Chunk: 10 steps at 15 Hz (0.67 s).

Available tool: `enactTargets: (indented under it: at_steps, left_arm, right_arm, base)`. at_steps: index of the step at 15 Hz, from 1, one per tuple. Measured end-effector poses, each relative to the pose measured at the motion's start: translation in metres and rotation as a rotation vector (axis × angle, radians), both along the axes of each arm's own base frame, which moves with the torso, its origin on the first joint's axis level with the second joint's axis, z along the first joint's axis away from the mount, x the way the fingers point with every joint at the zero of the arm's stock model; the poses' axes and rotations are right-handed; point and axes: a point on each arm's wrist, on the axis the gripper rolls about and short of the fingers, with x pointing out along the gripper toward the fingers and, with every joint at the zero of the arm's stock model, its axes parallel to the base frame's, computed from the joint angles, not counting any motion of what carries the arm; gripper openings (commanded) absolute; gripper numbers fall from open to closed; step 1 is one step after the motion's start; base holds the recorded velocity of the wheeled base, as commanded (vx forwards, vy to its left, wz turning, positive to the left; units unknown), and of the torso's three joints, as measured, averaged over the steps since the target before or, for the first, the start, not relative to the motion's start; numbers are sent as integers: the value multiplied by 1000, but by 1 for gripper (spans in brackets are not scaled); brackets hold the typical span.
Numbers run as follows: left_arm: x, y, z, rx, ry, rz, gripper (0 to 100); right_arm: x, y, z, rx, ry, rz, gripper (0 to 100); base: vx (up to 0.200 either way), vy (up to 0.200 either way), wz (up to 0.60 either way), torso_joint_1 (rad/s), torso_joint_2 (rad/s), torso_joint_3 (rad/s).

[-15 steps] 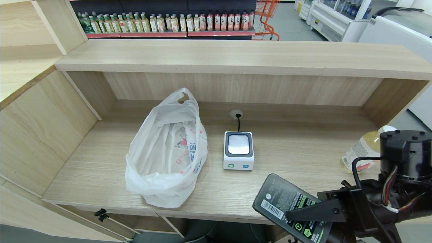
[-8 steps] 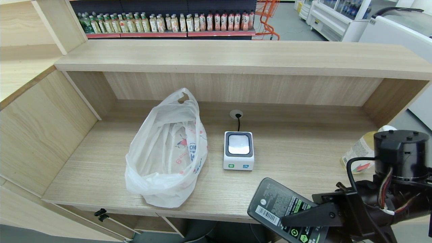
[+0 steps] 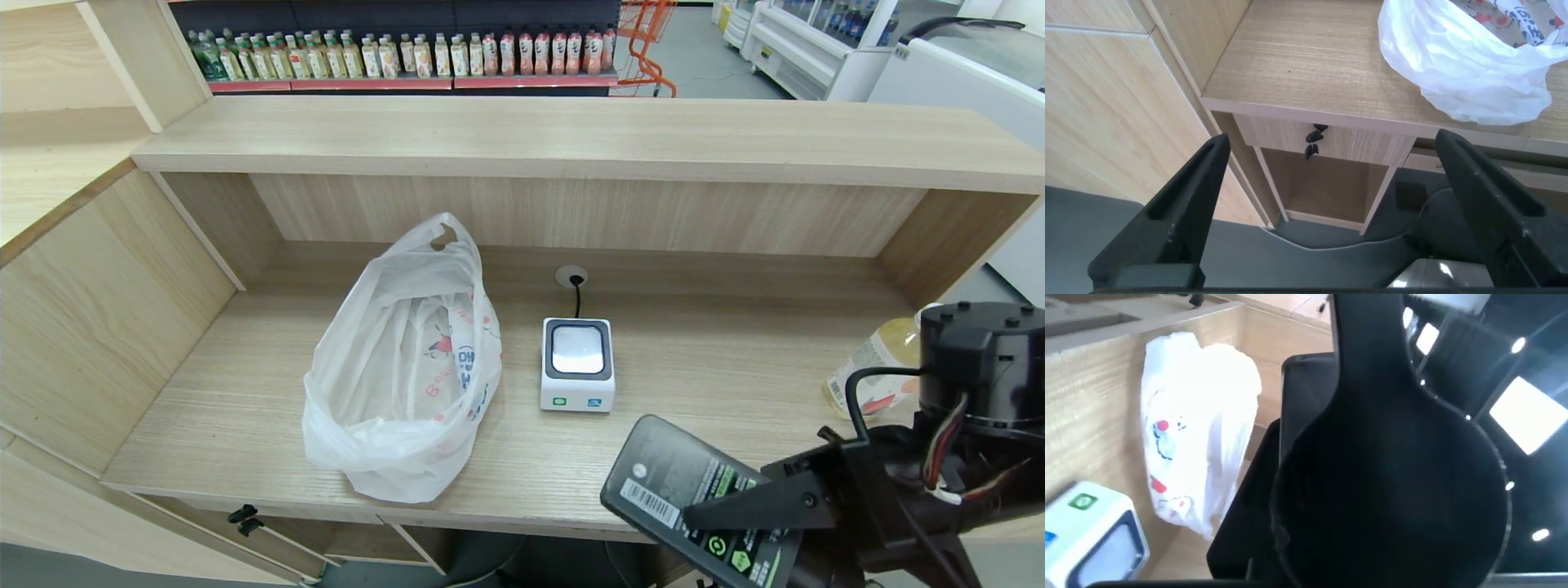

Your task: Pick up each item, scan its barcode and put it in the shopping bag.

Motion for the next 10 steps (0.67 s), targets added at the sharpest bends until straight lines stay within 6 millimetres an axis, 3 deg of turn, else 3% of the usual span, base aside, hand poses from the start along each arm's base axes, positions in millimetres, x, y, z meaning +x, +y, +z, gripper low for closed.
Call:
enactTargets:
  at_steps: [4,7,10]
  left_arm:
    - [0,0,0,0,0,0,100]
    - [0,0,0,0,0,0,100]
    - [0,0,0,0,0,0,100]
  right_arm:
    - [14,-28,34,127,625,-359,0]
    - [8,-69,49,398,1092,-630,0]
    - [6,-79,55,830,1633,-815,0]
  base:
    - [0,0,0,0,0,0]
    - [0,0,0,0,0,0]
    - [0,0,0,0,0,0]
